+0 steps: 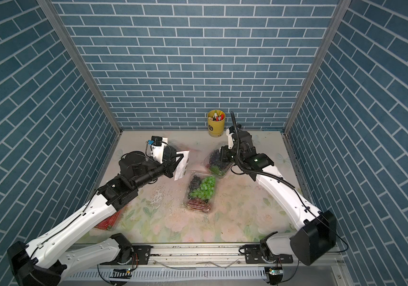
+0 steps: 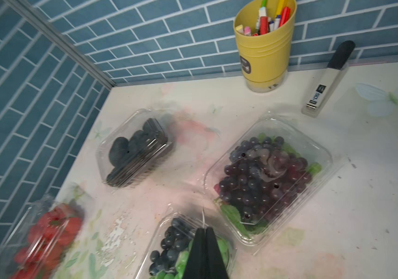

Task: Label fruit boxes
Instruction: Tear off the label from the label sticker, then stick the label on the fruit box.

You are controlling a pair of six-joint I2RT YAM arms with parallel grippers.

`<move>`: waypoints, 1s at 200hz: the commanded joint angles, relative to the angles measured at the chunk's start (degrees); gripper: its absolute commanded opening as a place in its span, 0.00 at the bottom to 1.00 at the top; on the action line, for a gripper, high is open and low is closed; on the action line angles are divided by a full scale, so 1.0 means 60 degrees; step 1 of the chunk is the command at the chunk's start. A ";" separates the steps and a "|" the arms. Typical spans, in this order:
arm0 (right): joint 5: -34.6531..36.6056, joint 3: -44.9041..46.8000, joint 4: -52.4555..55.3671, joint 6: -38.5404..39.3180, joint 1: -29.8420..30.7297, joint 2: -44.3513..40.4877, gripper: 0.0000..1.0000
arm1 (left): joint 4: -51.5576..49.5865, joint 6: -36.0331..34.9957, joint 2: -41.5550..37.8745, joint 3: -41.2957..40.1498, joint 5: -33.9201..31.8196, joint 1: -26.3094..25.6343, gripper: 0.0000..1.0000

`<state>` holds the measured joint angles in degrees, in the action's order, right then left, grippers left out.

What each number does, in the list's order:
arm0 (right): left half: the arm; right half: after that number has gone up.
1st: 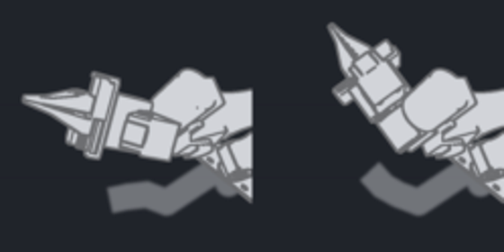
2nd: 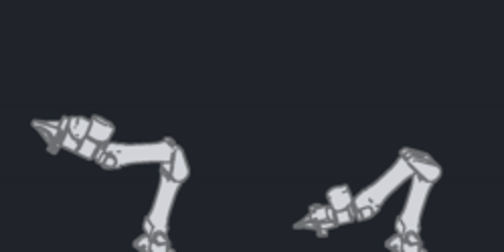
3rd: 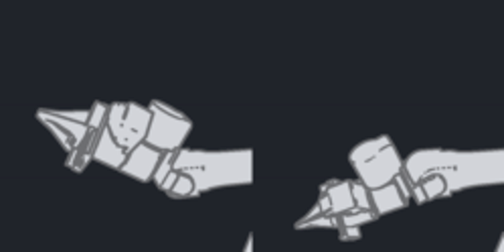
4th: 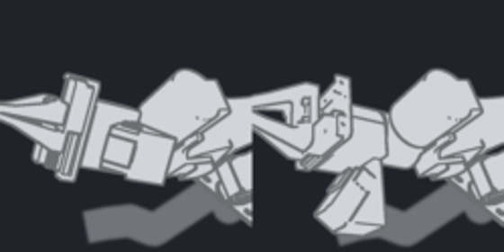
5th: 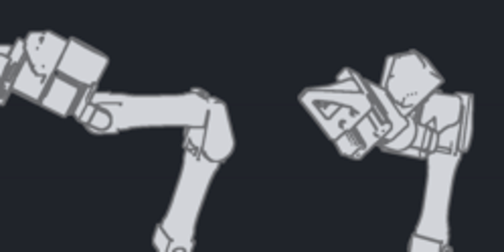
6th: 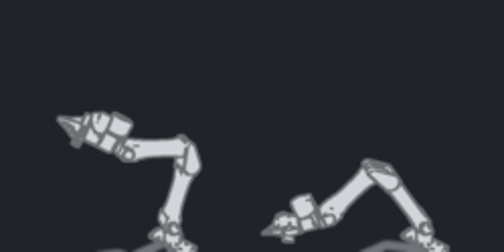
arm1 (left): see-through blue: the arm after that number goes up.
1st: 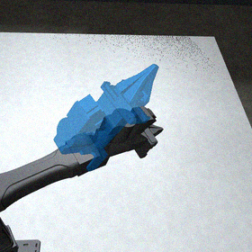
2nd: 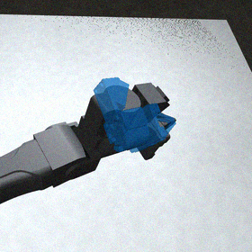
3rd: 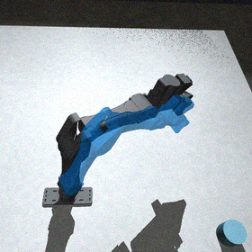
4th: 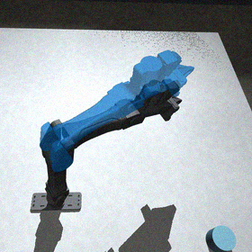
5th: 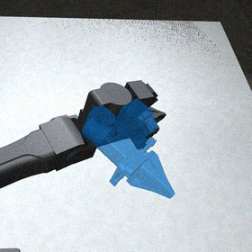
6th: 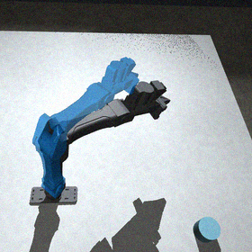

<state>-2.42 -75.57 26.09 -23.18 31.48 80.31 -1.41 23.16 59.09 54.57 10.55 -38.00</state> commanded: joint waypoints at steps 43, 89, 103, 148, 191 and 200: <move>0.2481 -0.3235 0.3068 0.1778 -0.0003 0.3229 0.00 | -0.0151 -0.0312 -0.0663 -0.0684 -0.0654 0.0063 0.00; 0.2505 -0.5048 0.3933 0.1857 -0.0117 0.5033 0.00 | -0.0074 -0.0286 -0.0935 -0.0957 -0.0744 0.0067 0.00; 0.2456 -0.5468 0.4161 0.1856 -0.0124 0.5459 0.00 | -0.0065 -0.0285 -0.0978 -0.0972 -0.0748 0.0064 0.00; 0.2366 -0.5803 0.4434 0.1735 -0.0139 0.6187 0.00 | -0.0065 -0.0309 -0.1000 -0.1004 -0.0741 0.0064 0.00; 0.2267 -0.5716 0.4437 0.1693 -0.0135 0.6455 0.00 | -0.0058 -0.0322 -0.0990 -0.1031 -0.0777 0.0064 0.00; 0.2250 -0.5730 0.4442 0.1684 -0.0136 0.6505 0.00 | -0.0058 -0.0326 -0.0981 -0.1038 -0.0777 0.0060 0.00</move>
<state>11.16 -109.23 50.30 -14.48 30.83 117.97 -2.33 22.02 53.84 49.08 6.42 -38.00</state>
